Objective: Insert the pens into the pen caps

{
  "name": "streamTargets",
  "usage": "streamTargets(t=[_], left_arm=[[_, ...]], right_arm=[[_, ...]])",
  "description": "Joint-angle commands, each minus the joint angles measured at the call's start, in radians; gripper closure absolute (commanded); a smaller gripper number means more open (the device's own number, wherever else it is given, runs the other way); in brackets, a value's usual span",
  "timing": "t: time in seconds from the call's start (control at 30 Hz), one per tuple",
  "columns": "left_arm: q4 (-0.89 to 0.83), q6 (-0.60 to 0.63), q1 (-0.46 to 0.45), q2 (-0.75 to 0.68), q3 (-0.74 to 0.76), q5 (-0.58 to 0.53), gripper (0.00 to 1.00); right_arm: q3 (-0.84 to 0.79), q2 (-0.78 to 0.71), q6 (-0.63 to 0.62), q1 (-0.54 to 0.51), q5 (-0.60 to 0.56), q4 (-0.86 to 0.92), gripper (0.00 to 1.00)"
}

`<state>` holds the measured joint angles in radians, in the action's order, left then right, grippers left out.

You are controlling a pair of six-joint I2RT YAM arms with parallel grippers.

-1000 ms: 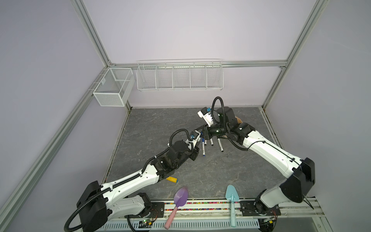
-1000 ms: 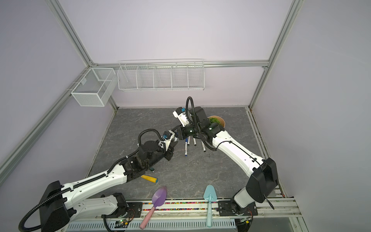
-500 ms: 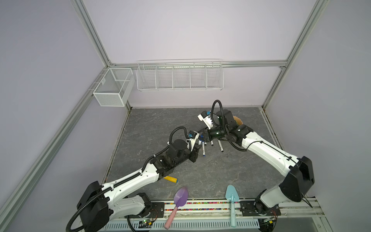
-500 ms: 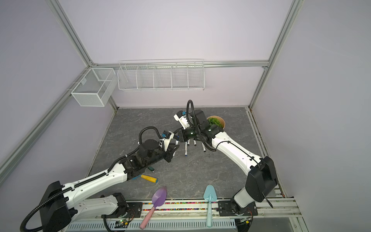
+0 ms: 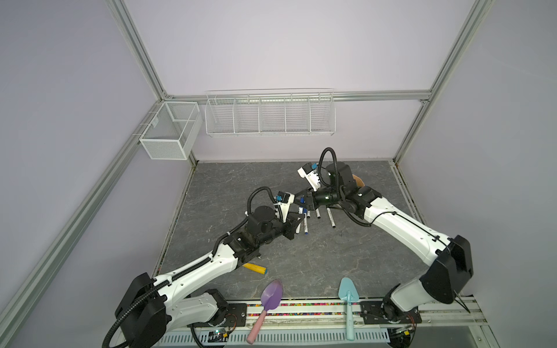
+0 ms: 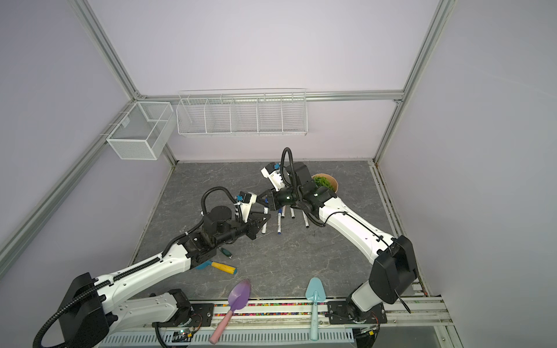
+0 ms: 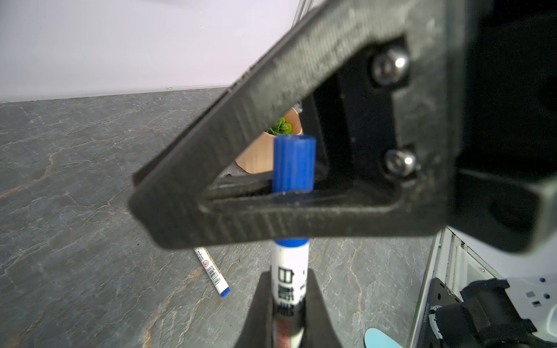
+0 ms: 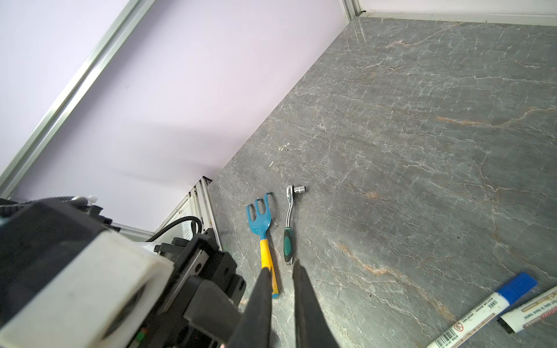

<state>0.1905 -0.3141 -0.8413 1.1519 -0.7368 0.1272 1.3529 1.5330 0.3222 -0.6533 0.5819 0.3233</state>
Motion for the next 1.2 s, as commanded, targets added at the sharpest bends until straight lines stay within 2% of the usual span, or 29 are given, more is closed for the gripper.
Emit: streamTargets(t=[0.0,0.17,0.37,0.47,0.63,0.7,0.77,0.87,1.03,1.17], left_arm=[[0.432,-0.033,0.059,-0.056,-0.027,-0.154,1.0],[0.42,-0.05,-0.008,0.005,0.104,-0.168,1.0],[0.495,-0.139,-0.021,0.087,0.211,-0.206,1.0],[0.476,-0.156,-0.018,0.122,0.207,-0.263,1.0],[0.359,-0.212,0.001,0.238,0.135,-0.328,1.0],[0.312,-0.246,0.014,0.308,0.102,-0.338,1.0],[0.261,-0.283,0.016,0.37,0.071,-0.373,1.0],[0.219,-0.307,0.024,0.457,0.03,-0.39,1.0],[0.193,-0.309,0.041,0.585,-0.044,-0.278,1.0],[0.162,-0.308,0.044,0.653,-0.087,-0.229,1.0]], right_arm=[[-0.042,-0.007,0.036,-0.004,0.12,0.311,0.75],[0.024,-0.032,0.047,0.038,0.081,0.258,0.54],[0.014,-0.075,0.096,0.078,0.023,0.17,0.31],[-0.024,-0.122,0.111,0.093,-0.082,0.159,0.3],[-0.126,-0.251,0.165,0.119,-0.331,0.149,0.3],[-0.143,-0.281,0.177,0.122,-0.45,0.202,0.29],[-0.157,-0.293,0.196,0.142,-0.52,0.257,0.28],[-0.194,-0.304,0.22,0.199,-0.507,0.295,0.28],[-0.246,-0.324,0.234,0.271,-0.463,0.299,0.28],[-0.25,-0.324,0.229,0.286,-0.448,0.302,0.28]])
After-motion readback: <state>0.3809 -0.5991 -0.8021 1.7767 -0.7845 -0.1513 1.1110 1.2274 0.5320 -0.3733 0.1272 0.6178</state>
